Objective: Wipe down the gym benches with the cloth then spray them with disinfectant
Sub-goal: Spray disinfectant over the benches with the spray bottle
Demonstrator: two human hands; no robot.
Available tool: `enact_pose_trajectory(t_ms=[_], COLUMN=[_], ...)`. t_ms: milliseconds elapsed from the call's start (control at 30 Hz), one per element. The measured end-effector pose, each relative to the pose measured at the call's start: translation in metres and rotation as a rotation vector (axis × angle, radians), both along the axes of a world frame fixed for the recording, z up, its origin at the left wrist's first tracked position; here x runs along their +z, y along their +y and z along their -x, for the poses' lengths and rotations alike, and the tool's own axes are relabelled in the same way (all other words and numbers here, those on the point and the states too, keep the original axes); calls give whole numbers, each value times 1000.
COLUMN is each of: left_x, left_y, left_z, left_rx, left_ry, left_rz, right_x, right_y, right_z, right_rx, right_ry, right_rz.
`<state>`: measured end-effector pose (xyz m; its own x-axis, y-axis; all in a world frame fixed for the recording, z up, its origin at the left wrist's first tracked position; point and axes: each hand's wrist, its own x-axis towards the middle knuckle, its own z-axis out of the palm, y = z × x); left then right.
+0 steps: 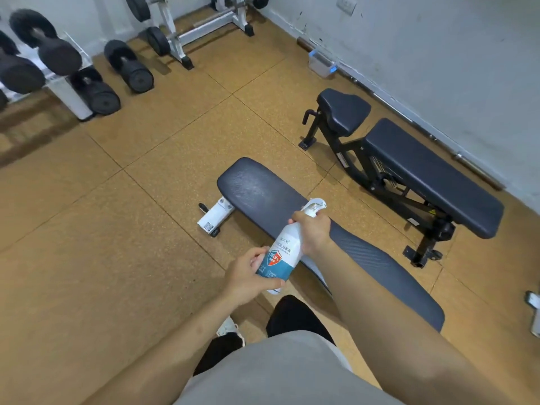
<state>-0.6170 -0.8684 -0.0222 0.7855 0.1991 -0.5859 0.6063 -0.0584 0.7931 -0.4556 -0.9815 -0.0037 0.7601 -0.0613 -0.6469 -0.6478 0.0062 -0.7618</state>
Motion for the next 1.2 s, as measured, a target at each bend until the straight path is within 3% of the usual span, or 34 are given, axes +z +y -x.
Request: enact_pose_trajectory(t_ms=[300, 500, 767, 1200], left_x=[-6, -8, -4, -15], left_y=[79, 144, 207, 262], left_z=[-21, -67, -136, -165], left_rx=[-6, -33, -114, -493], left_ry=[40, 79, 81, 50], left_rz=[25, -44, -56, -12], right_x=[-21, -36, -46, -30], right_y=[71, 126, 168, 190], right_z=[-22, -56, -108, -91], right_rx=[-52, -178, -326, -497], right_ry=[65, 119, 150, 64], right_rz=[44, -150, -212, -80])
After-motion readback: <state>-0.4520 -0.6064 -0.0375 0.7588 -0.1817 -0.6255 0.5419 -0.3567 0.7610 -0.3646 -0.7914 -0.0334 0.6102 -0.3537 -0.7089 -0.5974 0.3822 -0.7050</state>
